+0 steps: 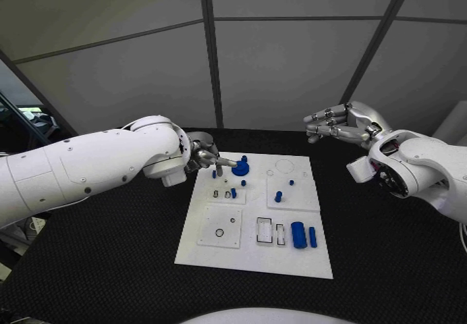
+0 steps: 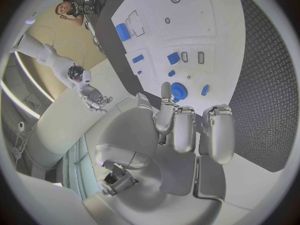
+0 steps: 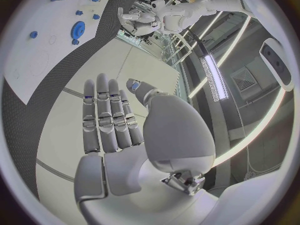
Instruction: Assemble the parts on the task board
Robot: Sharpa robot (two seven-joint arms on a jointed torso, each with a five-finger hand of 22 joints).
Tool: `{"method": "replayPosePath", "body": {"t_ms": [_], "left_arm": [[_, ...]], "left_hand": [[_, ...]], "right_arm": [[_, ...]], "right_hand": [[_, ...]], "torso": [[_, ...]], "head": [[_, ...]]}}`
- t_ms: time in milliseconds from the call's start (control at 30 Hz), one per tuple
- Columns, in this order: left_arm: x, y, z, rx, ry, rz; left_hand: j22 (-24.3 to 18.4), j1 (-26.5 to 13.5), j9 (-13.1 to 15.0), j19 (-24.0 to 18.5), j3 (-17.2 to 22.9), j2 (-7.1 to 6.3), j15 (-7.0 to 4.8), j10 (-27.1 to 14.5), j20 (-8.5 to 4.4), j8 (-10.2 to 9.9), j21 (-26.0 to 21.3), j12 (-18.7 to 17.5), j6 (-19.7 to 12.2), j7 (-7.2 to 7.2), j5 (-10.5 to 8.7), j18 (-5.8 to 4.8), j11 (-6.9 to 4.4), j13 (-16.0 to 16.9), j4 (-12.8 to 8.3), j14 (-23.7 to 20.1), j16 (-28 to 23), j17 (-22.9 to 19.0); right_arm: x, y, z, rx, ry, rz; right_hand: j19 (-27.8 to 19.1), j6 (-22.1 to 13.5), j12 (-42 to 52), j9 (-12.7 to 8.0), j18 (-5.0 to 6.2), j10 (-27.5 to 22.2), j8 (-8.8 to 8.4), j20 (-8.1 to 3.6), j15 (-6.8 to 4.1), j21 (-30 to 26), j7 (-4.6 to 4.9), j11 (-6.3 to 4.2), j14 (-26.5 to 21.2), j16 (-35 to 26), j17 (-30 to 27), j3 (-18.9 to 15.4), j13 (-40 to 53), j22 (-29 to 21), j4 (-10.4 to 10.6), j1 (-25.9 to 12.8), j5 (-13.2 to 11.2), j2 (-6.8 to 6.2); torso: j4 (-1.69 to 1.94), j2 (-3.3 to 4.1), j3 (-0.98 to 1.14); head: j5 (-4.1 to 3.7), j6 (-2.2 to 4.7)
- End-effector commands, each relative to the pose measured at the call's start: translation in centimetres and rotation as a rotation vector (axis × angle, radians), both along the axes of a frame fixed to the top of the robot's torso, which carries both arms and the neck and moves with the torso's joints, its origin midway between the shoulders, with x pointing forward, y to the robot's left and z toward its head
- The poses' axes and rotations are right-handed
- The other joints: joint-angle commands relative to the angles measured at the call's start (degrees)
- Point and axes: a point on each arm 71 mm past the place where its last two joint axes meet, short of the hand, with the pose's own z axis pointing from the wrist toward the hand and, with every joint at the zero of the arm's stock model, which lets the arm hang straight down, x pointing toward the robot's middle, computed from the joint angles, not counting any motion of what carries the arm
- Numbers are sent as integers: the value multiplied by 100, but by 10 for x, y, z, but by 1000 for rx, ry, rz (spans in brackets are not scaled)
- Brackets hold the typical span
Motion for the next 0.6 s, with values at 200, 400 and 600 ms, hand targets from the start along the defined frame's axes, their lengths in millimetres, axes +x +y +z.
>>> {"method": "replayPosePath", "body": {"t_ms": [200, 400, 600], "left_arm": [[0, -11, -15, 177, 53, -14], [3, -19, -23, 190, 57, -10], [2, -24, -31, 208, 72, -20]], "left_hand": [[252, -222, 323, 64, -114, 32, -57, 2, -29, 172, 4, 340, -191, -12, -7, -57, -39, 597, 29, 297, -9, 412], [93, -211, 442, -31, -151, 27, -10, -219, 3, 72, -95, 112, -471, 69, -9, -25, 30, 311, 4, 282, -49, 383], [141, -96, 452, -19, -122, 21, 47, -384, 45, -103, -72, -47, -669, 155, -1, -33, 101, 121, -38, 274, -69, 370]], "right_arm": [[2, 7, 3, -55, -58, -20], [4, 11, 2, -65, -53, -18], [5, 14, 1, -69, -47, -15]], "right_hand": [[-9, -52, -133, -8, 9, -11, -78, 65, 81, -150, 43, 47, -27, -191, -60, -52, -112, -84, -7, -18, 30, -80], [-67, -115, -221, -3, -1, -132, -116, 121, 150, -315, 92, 110, -142, -355, -132, -78, -210, -174, -27, -3, 47, -99], [-110, -115, -245, 1, -3, -238, -116, 161, 192, -424, 117, 148, -225, -425, -181, -104, -273, -232, -36, -5, 59, -111]], "torso": [[8, -6, 15], [2, 2, 4], [-5, 3, 0]], "head": [[20, -50], [37, -58], [48, -80]]}}
